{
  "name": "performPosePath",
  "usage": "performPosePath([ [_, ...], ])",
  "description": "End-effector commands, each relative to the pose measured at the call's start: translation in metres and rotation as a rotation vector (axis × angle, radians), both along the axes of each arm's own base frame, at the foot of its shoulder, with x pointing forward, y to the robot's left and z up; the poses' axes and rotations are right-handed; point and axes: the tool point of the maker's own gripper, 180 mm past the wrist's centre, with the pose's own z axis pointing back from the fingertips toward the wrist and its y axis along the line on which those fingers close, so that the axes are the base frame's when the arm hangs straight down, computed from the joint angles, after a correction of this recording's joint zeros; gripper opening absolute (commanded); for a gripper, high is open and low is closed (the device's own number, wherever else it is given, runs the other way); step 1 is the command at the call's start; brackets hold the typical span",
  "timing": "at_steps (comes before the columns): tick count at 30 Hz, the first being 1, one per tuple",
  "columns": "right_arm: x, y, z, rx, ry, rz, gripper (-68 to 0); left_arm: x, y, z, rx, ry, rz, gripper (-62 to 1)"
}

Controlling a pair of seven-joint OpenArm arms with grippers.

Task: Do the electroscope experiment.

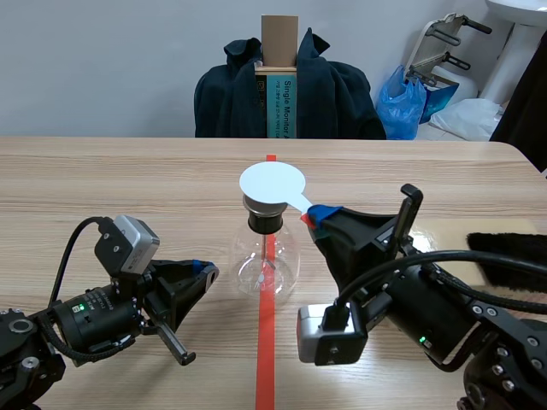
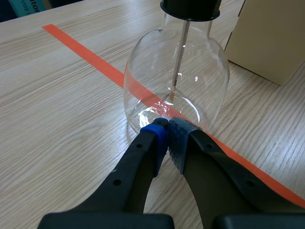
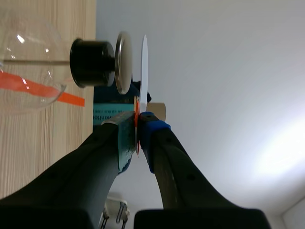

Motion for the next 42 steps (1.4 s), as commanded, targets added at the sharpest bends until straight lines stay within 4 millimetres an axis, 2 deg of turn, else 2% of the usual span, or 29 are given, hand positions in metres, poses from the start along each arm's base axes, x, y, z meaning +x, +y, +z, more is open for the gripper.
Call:
performPosePath([
  [1, 0.009, -0.008, 0.009, -0.004, -0.035, -0.034, -66.9, 0.005, -0.003, 0.010, -0.029, -0.026, 0.006, -57.7],
  [14, 0.034, -0.044, 0.010, 0.002, -0.035, -0.277, -66.9, 0.005, -0.003, 0.010, -0.029, -0.026, 0.006, -57.7],
  [23, 0.036, -0.050, 0.010, 0.003, -0.036, -0.310, -66.9, 0.005, -0.003, 0.010, -0.029, -0.026, 0.006, -57.7],
  [42, 0.004, -0.002, 0.008, -0.005, -0.035, 0.009, -66.9, 0.005, -0.003, 0.010, -0.029, -0.026, 0.006, -57.7],
])
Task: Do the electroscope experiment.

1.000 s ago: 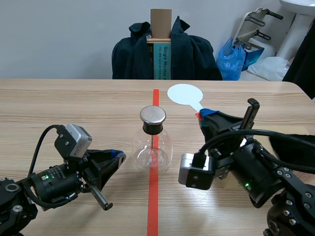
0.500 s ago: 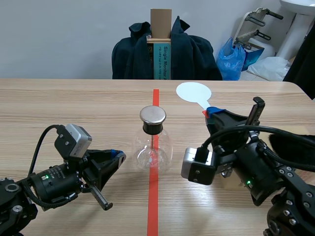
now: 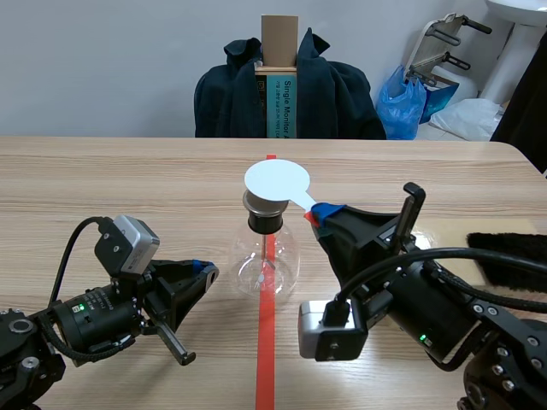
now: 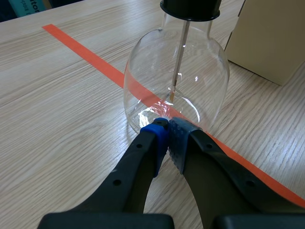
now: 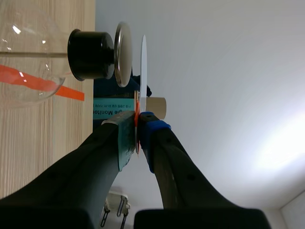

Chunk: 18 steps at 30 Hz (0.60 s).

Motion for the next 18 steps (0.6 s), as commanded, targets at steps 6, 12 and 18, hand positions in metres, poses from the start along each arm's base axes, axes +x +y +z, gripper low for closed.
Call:
performPosePath([
  [6, 0.0026, -0.0014, 0.0081, -0.006, -0.035, 0.018, -66.9, 0.0046, -0.0028, 0.0097, -0.029, -0.026, 0.006, -57.8],
  [12, 0.0023, -0.0010, 0.0081, -0.006, -0.035, 0.020, -66.9, 0.0046, -0.0028, 0.0097, -0.029, -0.026, 0.006, -57.7],
  [18, 0.0024, -0.0011, 0.0081, -0.006, -0.035, 0.019, -66.9, 0.0046, -0.0028, 0.0097, -0.029, -0.026, 0.006, -57.7],
])
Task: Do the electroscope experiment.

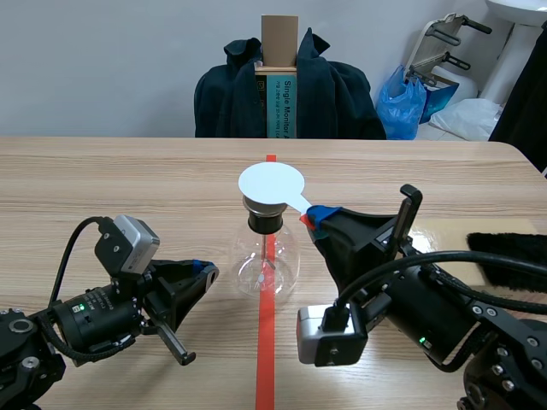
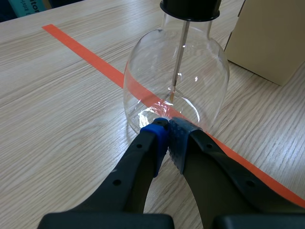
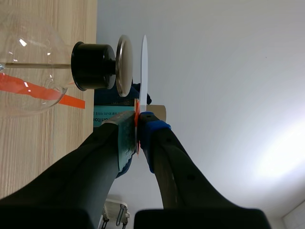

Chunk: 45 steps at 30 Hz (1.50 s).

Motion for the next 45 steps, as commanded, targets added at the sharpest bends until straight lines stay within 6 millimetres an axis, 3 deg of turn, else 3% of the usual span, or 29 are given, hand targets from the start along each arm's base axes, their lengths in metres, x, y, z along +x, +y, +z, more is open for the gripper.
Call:
performPosePath([
  [1, 0.005, -0.004, 0.008, -0.005, -0.035, -0.005, -66.9, 0.005, -0.003, 0.010, -0.029, -0.026, 0.006, -57.7],
  [13, 0.016, -0.016, 0.009, -0.003, -0.036, -0.095, -66.9, 0.005, -0.003, 0.011, -0.035, -0.031, 0.007, -57.7],
  [26, 0.042, -0.057, 0.012, 0.014, -0.043, -0.362, -66.9, 0.005, -0.003, 0.011, -0.035, -0.031, 0.007, -57.7],
  [29, 0.043, -0.062, 0.026, 0.063, -0.103, -0.392, -66.9, 0.005, -0.003, 0.011, -0.035, -0.031, 0.007, -57.7],
  [34, 0.035, -0.063, 0.070, 0.156, -0.315, -0.387, -66.9, 0.005, -0.003, 0.011, -0.035, -0.031, 0.007, -57.8],
  [45, 0.022, -0.088, 0.118, 0.171, -0.428, -0.446, -66.9, 0.004, -0.003, 0.011, -0.037, -0.030, 0.007, -57.8],
])
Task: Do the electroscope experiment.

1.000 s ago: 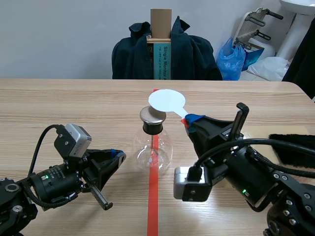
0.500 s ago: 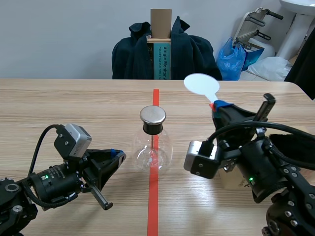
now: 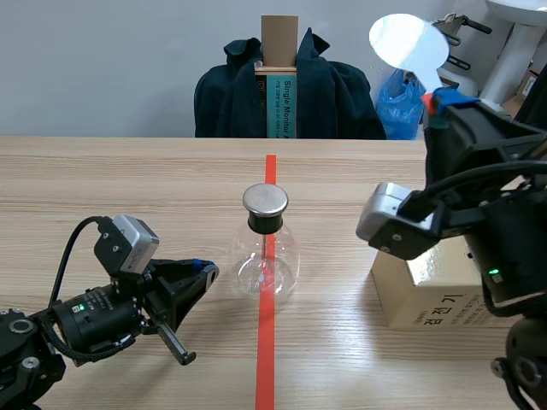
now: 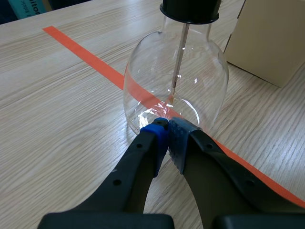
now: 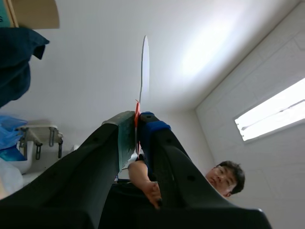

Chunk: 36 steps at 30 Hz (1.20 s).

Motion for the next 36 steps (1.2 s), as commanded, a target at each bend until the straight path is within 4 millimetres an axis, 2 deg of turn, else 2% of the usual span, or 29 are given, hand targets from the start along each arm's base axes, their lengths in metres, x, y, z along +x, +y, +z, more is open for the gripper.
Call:
performPosePath([
  [1, -0.008, -0.004, 0.015, 0.006, -0.068, -0.006, -66.9, 0.004, -0.003, 0.010, -0.031, -0.026, 0.006, -57.8],
  [8, -0.030, -0.022, 0.017, -0.022, -0.033, -0.034, -66.9, 0.003, -0.003, 0.009, -0.031, -0.025, 0.006, -57.7],
  [12, -0.040, -0.033, 0.010, -0.034, 0.013, -0.049, -66.9, 0.003, -0.002, 0.009, -0.030, -0.025, 0.006, -57.7],
  [23, -0.049, -0.059, -0.003, -0.029, 0.075, -0.116, -66.9, 0.003, -0.001, 0.011, -0.025, -0.030, 0.000, -57.8],
  [28, -0.049, -0.066, -0.022, -0.023, 0.129, -0.133, -66.9, -0.005, 0.004, 0.032, -0.025, -0.078, -0.017, -57.8],
  [33, -0.048, -0.069, -0.047, -0.033, 0.181, -0.131, -66.9, -0.026, 0.008, 0.060, -0.001, -0.123, -0.055, -57.6],
  [34, -0.047, -0.070, -0.051, -0.032, 0.188, -0.136, -66.9, -0.030, 0.008, 0.066, 0.003, -0.131, -0.062, -55.4],
  [36, -0.045, -0.071, -0.061, -0.030, 0.202, -0.138, -66.9, -0.039, 0.008, 0.079, 0.001, -0.153, -0.072, -42.8],
])
